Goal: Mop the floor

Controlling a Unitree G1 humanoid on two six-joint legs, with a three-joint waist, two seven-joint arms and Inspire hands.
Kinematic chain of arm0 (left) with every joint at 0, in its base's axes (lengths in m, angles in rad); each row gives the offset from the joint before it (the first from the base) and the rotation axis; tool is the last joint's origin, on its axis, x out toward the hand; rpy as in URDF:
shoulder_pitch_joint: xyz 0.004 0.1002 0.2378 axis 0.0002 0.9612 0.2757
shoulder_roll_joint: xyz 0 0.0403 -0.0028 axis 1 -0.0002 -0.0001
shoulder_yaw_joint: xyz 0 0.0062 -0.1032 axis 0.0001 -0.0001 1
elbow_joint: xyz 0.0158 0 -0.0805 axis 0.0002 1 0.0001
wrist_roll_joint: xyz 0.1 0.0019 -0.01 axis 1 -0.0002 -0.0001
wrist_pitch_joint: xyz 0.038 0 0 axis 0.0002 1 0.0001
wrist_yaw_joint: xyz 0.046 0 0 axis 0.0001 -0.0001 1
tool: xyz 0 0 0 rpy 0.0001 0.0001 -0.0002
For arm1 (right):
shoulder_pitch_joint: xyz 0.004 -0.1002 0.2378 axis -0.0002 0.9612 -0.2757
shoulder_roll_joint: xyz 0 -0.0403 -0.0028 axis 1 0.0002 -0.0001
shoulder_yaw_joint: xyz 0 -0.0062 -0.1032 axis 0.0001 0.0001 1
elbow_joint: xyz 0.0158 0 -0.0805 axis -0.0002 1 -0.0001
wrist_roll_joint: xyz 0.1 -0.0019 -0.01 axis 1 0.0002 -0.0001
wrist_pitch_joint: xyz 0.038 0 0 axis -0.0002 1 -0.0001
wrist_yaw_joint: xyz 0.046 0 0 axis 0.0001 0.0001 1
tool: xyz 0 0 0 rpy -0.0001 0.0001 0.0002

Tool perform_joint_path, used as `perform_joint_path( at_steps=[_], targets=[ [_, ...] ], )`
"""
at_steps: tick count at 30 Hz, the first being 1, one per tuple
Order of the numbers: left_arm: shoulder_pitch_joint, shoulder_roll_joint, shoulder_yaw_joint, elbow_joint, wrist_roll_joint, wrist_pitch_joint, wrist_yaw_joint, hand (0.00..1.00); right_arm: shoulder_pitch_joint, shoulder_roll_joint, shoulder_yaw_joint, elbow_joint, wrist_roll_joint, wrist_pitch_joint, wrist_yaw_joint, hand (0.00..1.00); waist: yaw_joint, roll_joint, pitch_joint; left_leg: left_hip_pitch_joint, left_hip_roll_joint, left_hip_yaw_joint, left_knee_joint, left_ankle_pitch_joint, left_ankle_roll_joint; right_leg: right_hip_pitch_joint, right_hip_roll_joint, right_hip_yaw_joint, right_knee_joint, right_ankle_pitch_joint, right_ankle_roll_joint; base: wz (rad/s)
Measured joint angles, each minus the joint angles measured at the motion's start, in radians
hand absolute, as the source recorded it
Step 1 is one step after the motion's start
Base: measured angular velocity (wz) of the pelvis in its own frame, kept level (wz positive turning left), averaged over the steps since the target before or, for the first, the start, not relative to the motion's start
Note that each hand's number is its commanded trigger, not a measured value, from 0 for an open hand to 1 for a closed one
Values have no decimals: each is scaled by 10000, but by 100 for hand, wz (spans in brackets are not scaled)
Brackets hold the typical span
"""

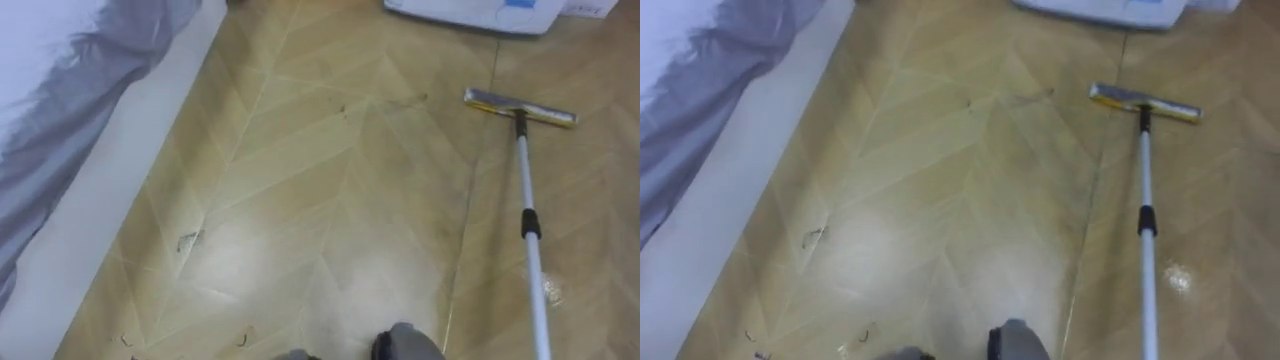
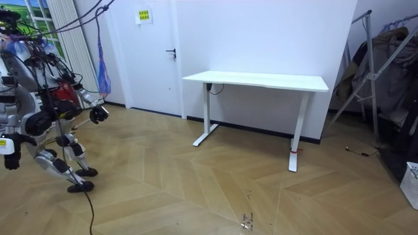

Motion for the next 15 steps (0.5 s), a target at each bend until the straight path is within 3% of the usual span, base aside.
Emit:
perform_joint_path(
  at_steps=[1,3,4,5,6,7,8,11,13,15],
  targets=[
    [42,80,0,-48,0,-26,3,0,-621,-157,-15,-71,19,-14,-41,100,122,-145,17,-233,-16,-16,346,155,-231,-2,58,185,125,-98,31,5],
    [53,252,24,-119,3,-182,7,0,-1391,-314,-71,-454,305,-90,-79,100,231,-356,67,-884,74,-108,-449,84,-201,9,142,296,41,-111,56,9],
    [106,321,24,-142,7,-268,7,0,-1687,-405,-170,-653,518,-118,-38,100,394,-380,71,-1378,133,-222,-1438,197,-282,112,171,284,-66,-106,85,-7],
    [295,352,19,-166,15,-293,6,0,-1893,-430,-241,-873,736,-155,45,100,598,-414,52,-1655,150,-360,-2247,834,-189,350,176,306,-176,-158,177,-11],
    [353,358,13,-165,18,-293,4,0,-1919,-422,-264,-938,824,-156,124,100,631,-435,18,-1629,149,-367,-2480,1124,-172,495,134,315,-229,-212,267,0],
    [426,361,-13,-119,25,-280,-21,0,-1888,-416,-266,-933,1027,-140,296,100,613,-433,-18,-1309,146,-290,-2669,1430,140,753,9,187,-360,-292,443,25],
    [500,371,-6,-101,41,-249,-74,0,-1704,-416,-280,-849,1184,-138,420,100,626,-431,-21,-1101,155,-207,-2754,1491,301,1043,-64,107,-532,-393,564,29],
    [462,366,68,-117,260,-227,-346,0,-906,-417,-289,-739,1299,-405,783,100,609,-412,-21,-613,33,-164,-3023,1310,743,1703,-258,-31,-1108,-425,647,5],
    [343,328,185,-116,519,-192,-509,0,-137,-418,-263,-639,1157,-555,900,100,525,-392,-21,-81,-133,-67,-3223,1167,972,2162,-465,-56,-1139,-437,725,10],
    [321,307,195,-108,525,-205,-654,0,333,-403,-260,-374,697,-578,926,100,379,-230,-66,388,-226,-9,-3339,965,1059,2480,-509,-41,-1027,-325,918,-7]
  ],
)
